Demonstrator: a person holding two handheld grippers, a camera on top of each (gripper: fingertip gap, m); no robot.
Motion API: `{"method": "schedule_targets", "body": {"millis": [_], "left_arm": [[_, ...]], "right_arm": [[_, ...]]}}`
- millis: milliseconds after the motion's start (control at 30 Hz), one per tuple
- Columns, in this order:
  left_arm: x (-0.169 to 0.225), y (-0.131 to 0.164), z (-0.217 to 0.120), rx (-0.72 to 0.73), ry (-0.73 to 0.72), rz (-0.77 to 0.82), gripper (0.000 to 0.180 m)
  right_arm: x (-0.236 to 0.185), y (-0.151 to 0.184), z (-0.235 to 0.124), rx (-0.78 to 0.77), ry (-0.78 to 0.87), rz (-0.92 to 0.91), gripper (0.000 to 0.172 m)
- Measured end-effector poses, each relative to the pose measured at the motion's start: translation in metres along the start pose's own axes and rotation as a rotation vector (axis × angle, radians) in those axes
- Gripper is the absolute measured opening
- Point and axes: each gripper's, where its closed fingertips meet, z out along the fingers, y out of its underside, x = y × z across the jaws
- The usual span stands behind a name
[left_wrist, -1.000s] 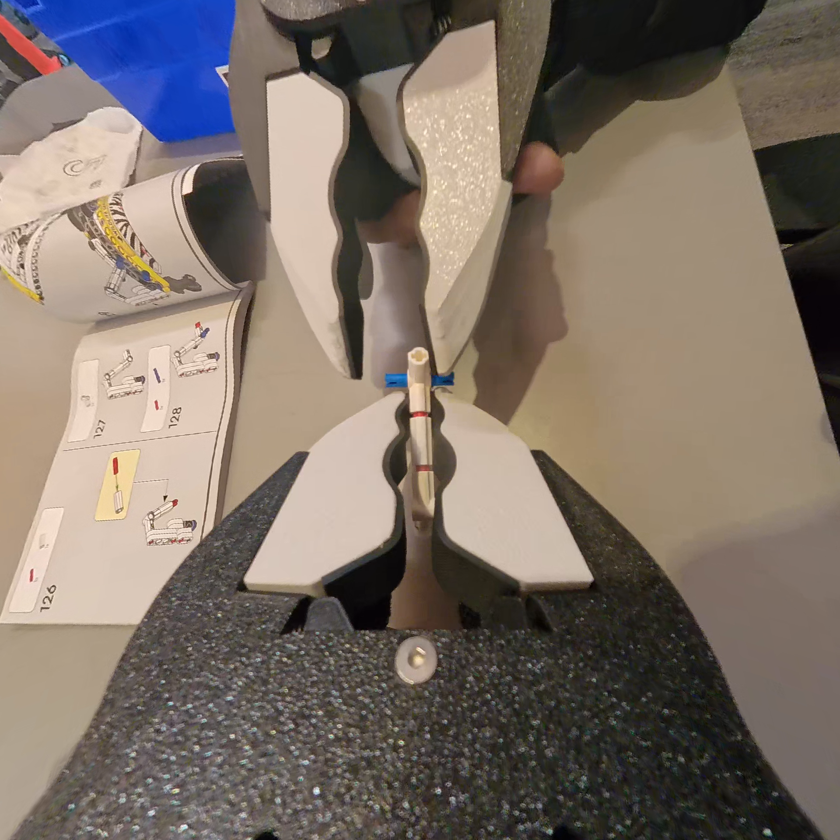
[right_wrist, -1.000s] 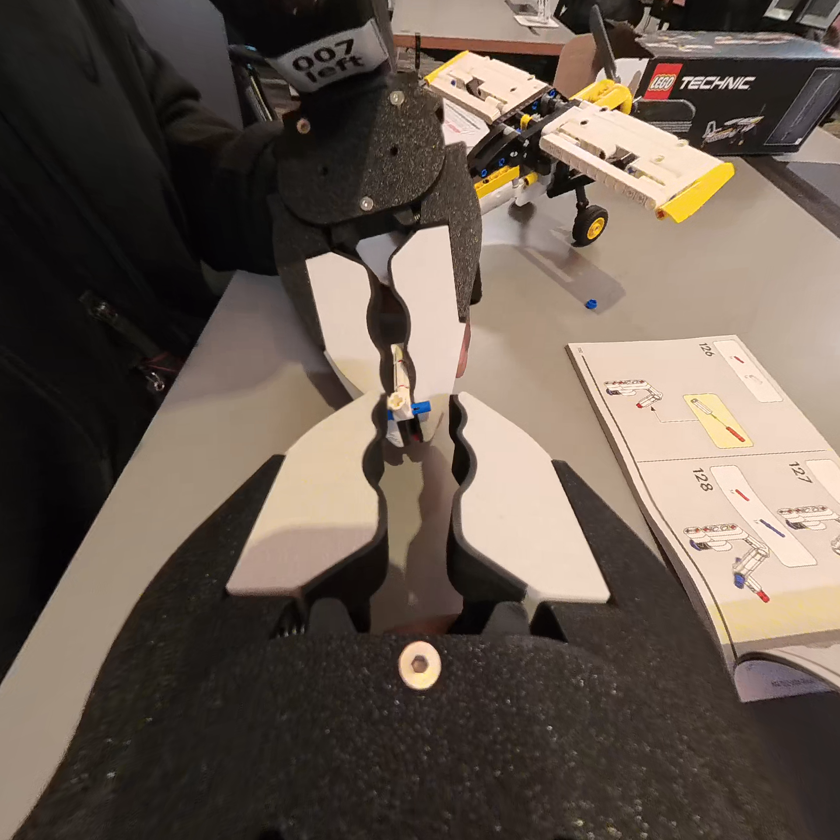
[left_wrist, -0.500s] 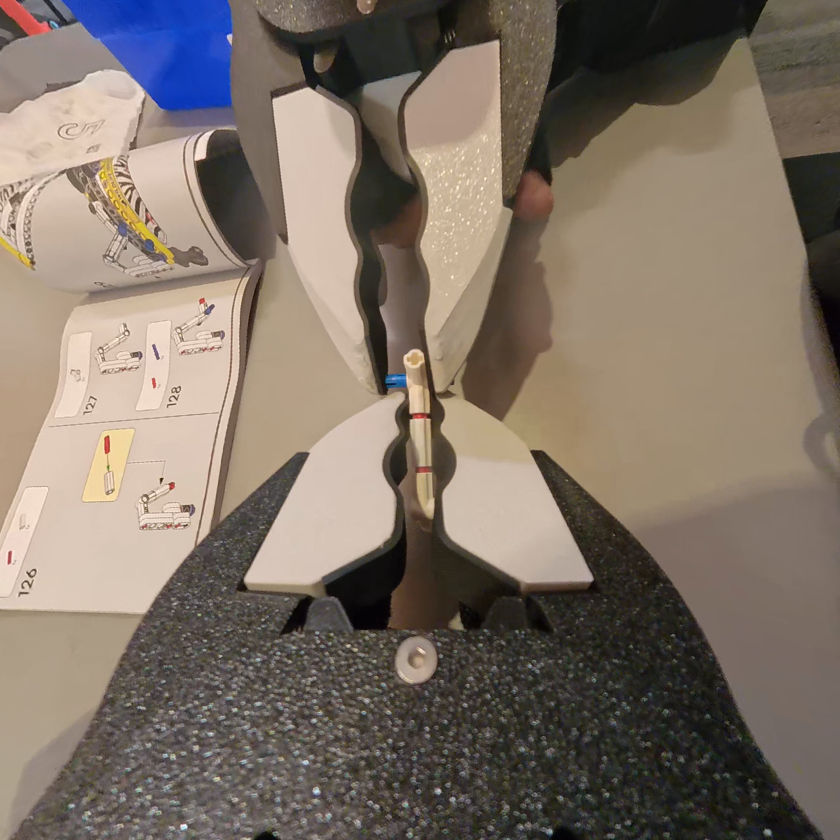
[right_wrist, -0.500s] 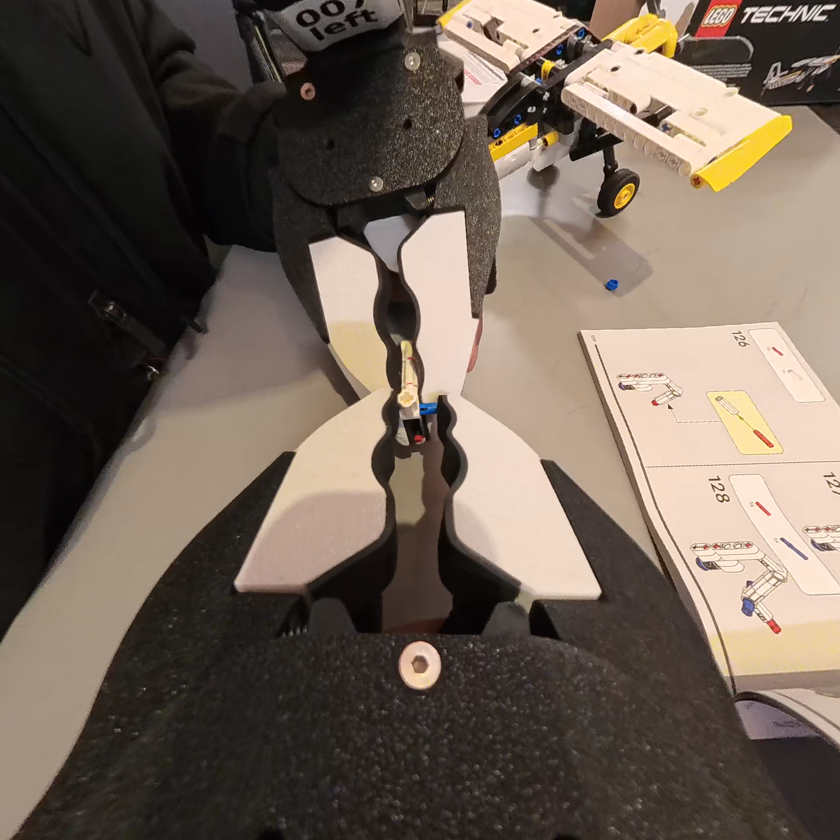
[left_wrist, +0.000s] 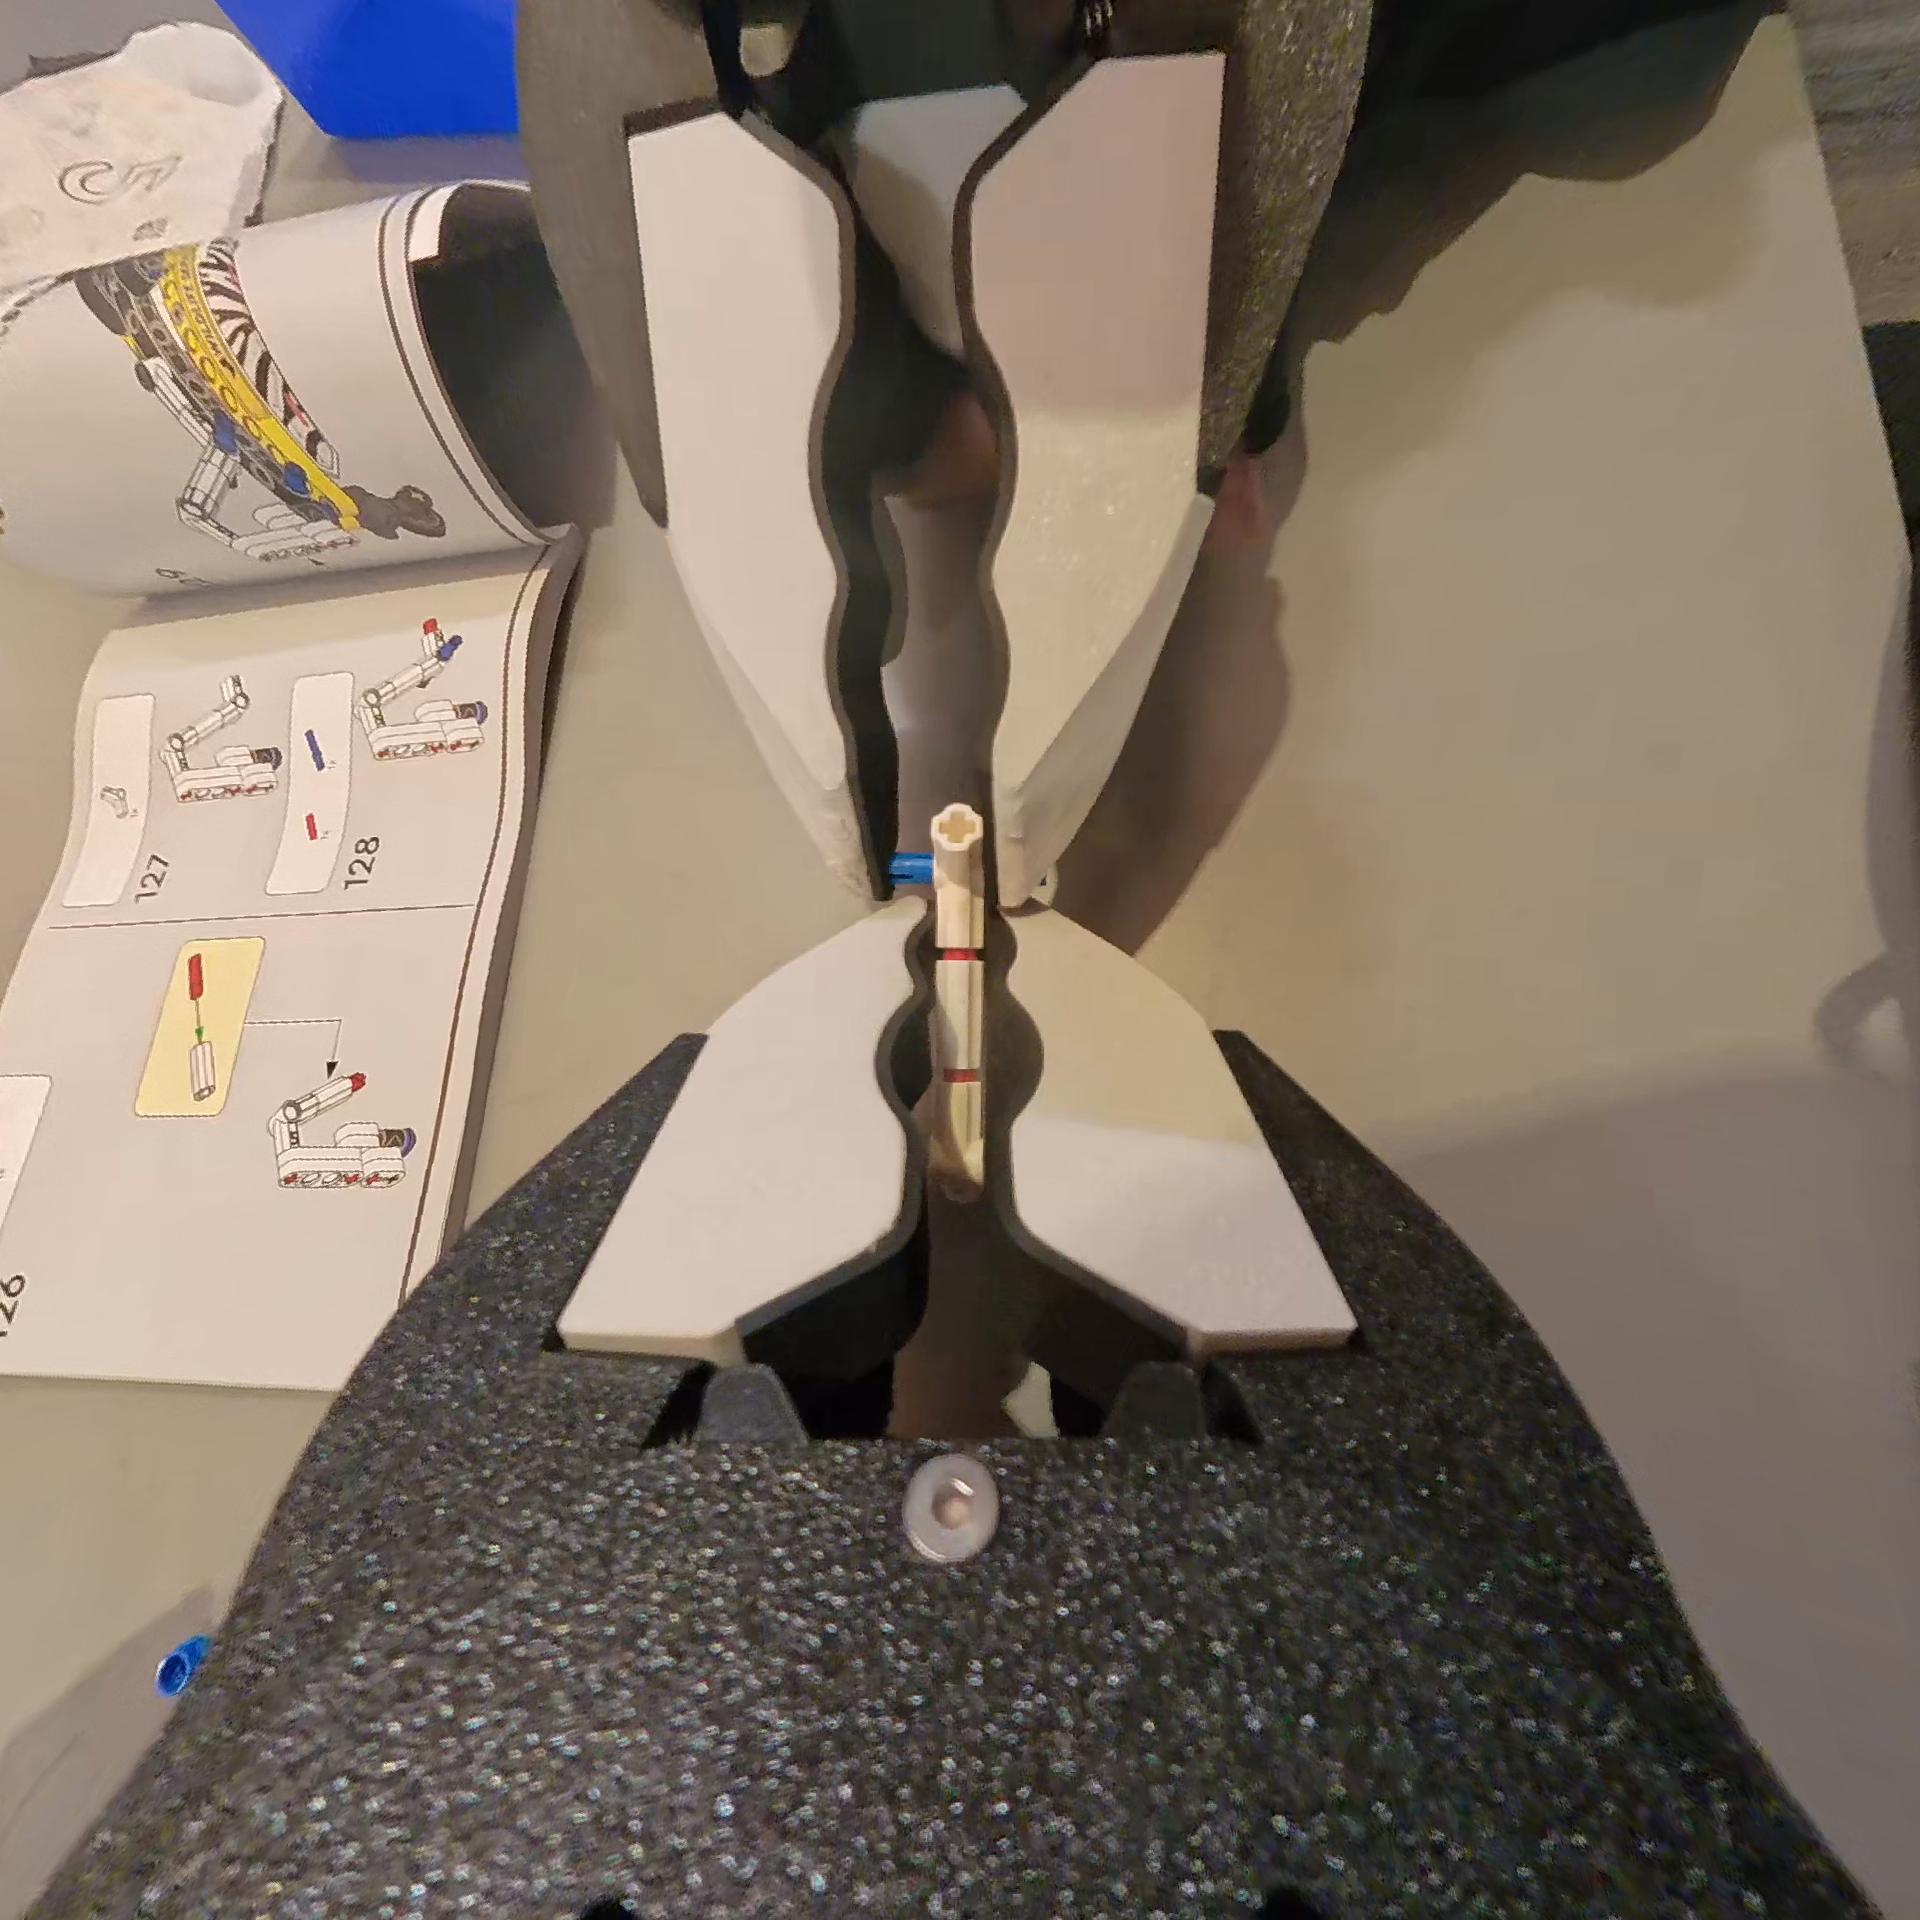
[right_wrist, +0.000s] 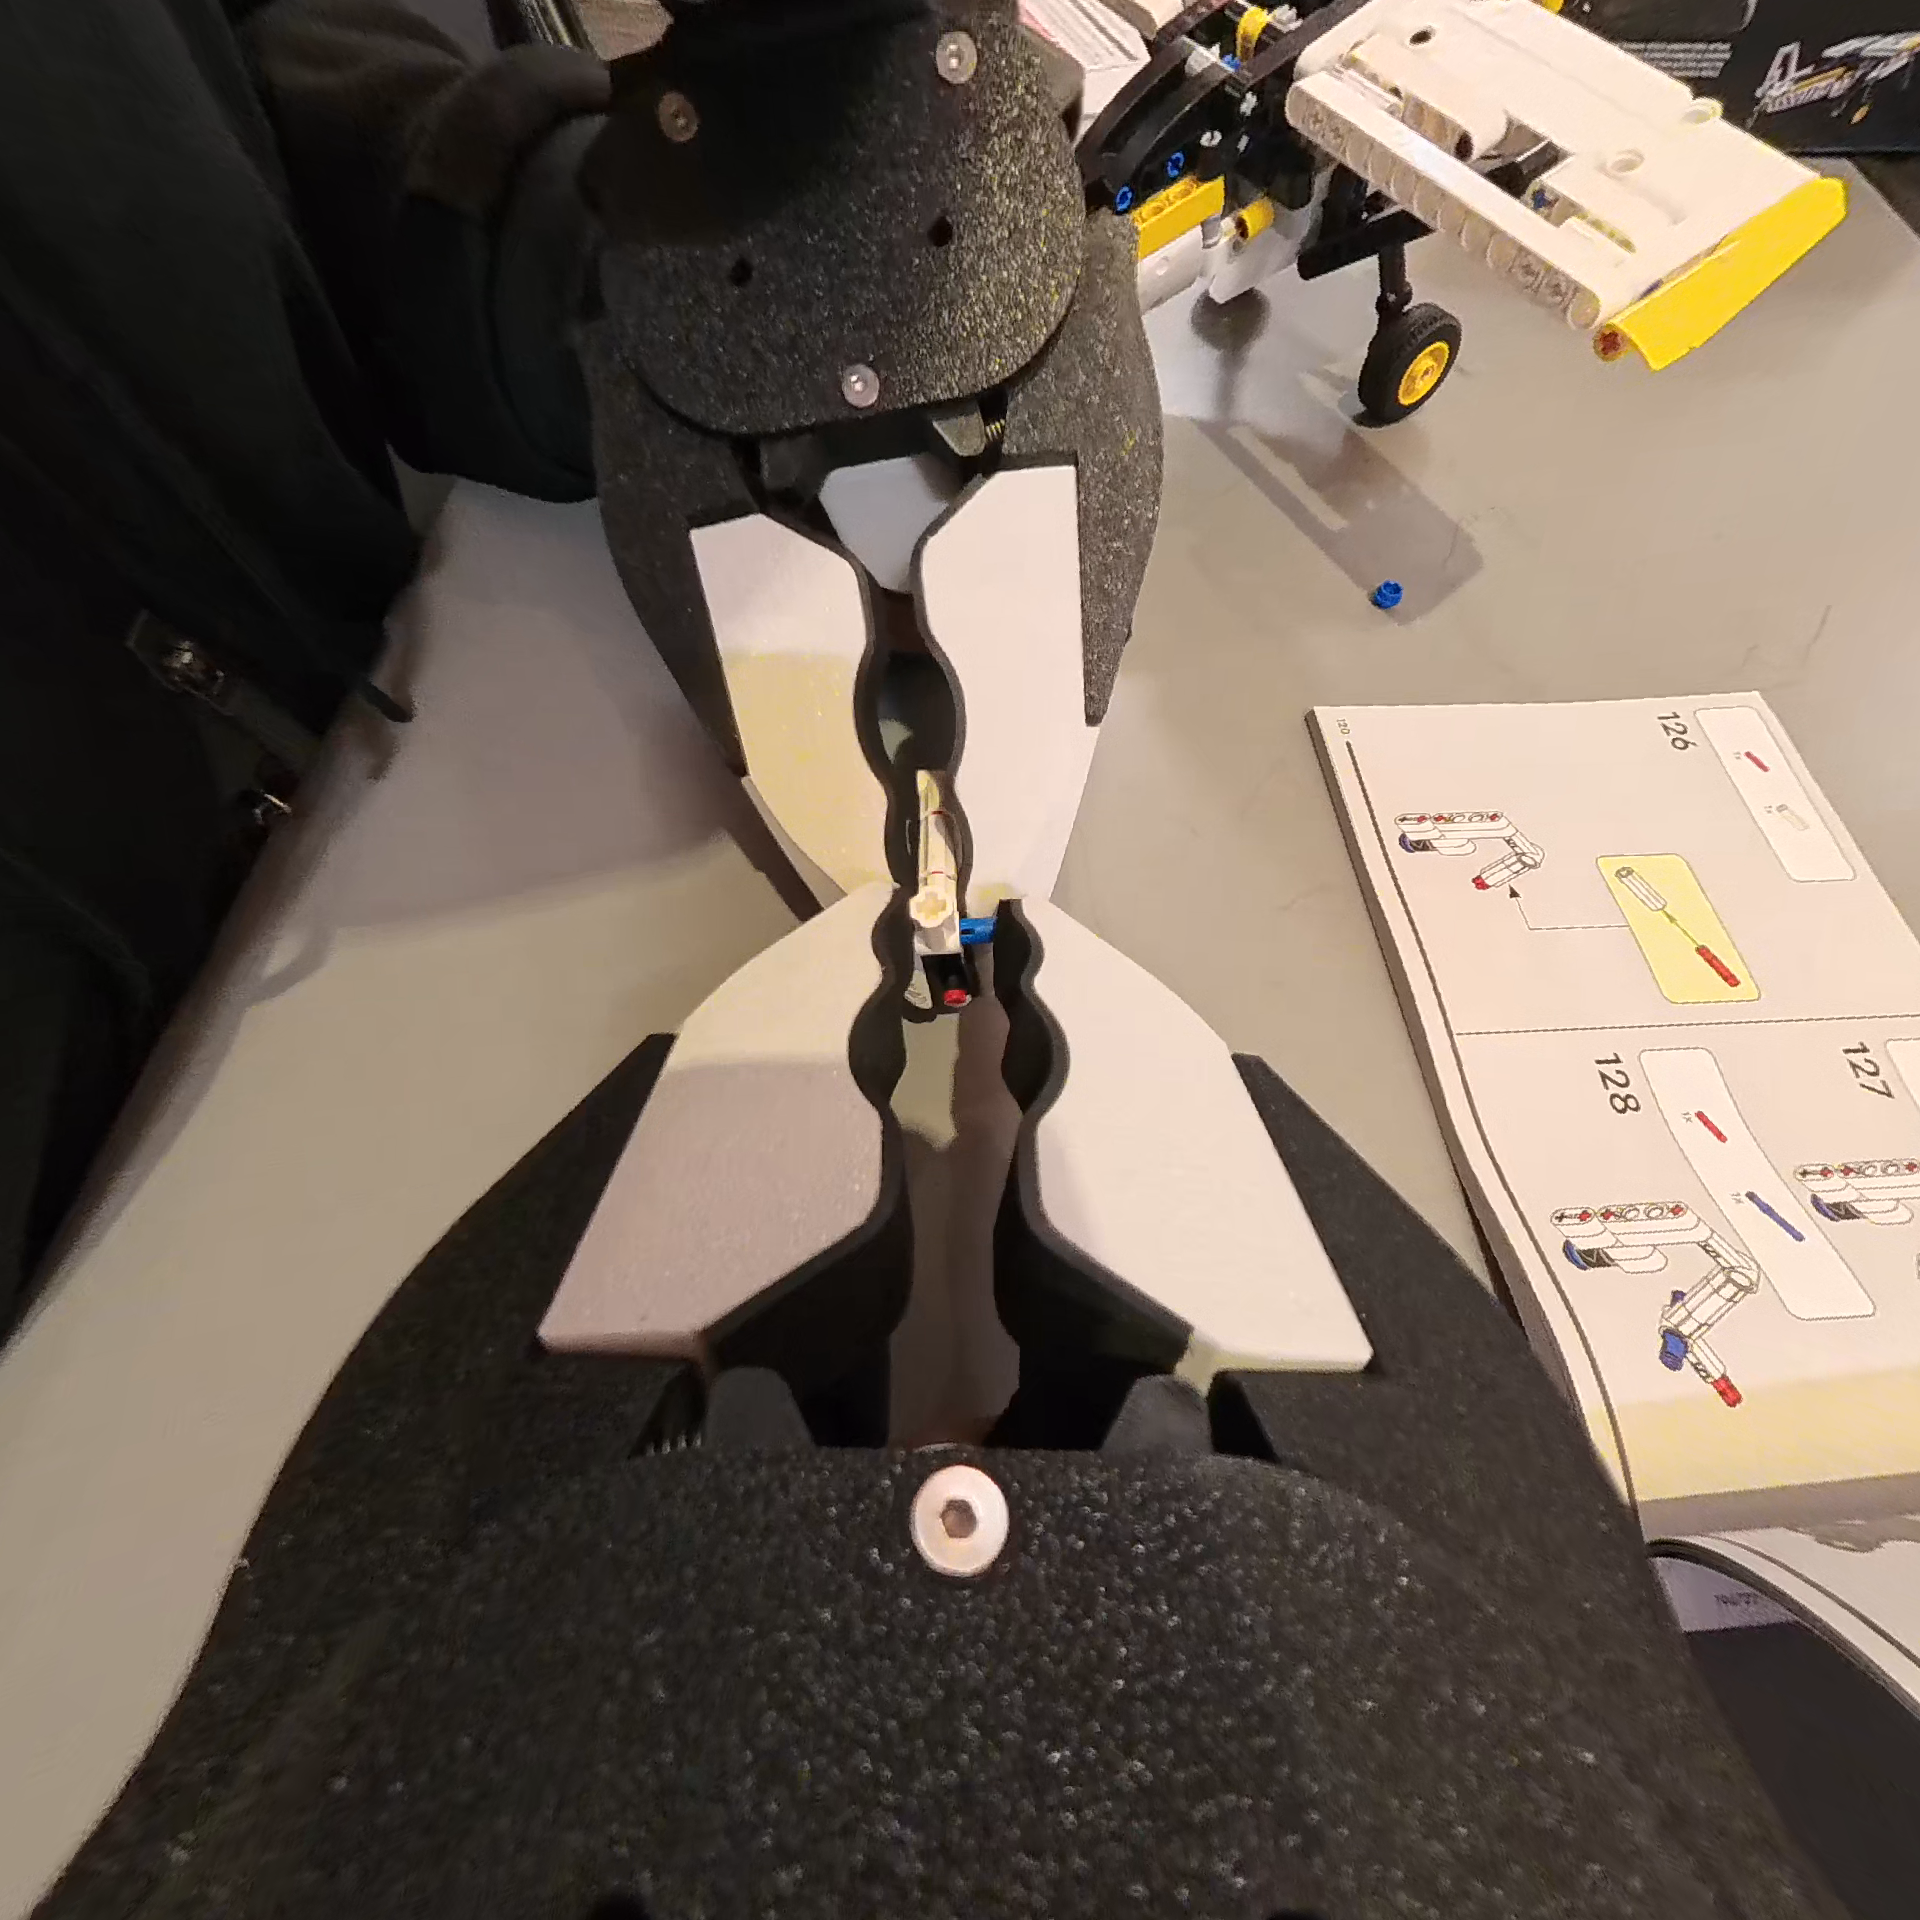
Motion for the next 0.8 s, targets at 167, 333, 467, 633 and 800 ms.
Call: {"method": "schedule_targets", "body": {"millis": [167, 333, 467, 633, 800], "left_arm": [[0.000, -0.001, 0.000, 0.005, 0.014, -0.010, 0.006], [-0.009, -0.006, -0.004, 0.057, -0.019, -0.067, 0.011], [-0.010, -0.008, -0.007, 0.077, -0.025, -0.052, 0.009], [-0.009, -0.007, -0.007, 0.068, -0.031, -0.017, 0.008], [-0.004, -0.005, -0.005, 0.051, -0.011, 0.010, 0.008]], "right_arm": [[0.000, 0.000, -0.001, 0.004, 0.011, -0.025, 0.015], [0.010, -0.002, -0.006, 0.037, 0.056, -0.004, 0.015], [0.010, -0.002, -0.007, 0.044, 0.051, -0.001, 0.015], [0.009, -0.005, -0.007, 0.062, 0.051, -0.025, 0.015], [0.005, -0.004, -0.004, 0.045, 0.020, -0.048, 0.016]]}}
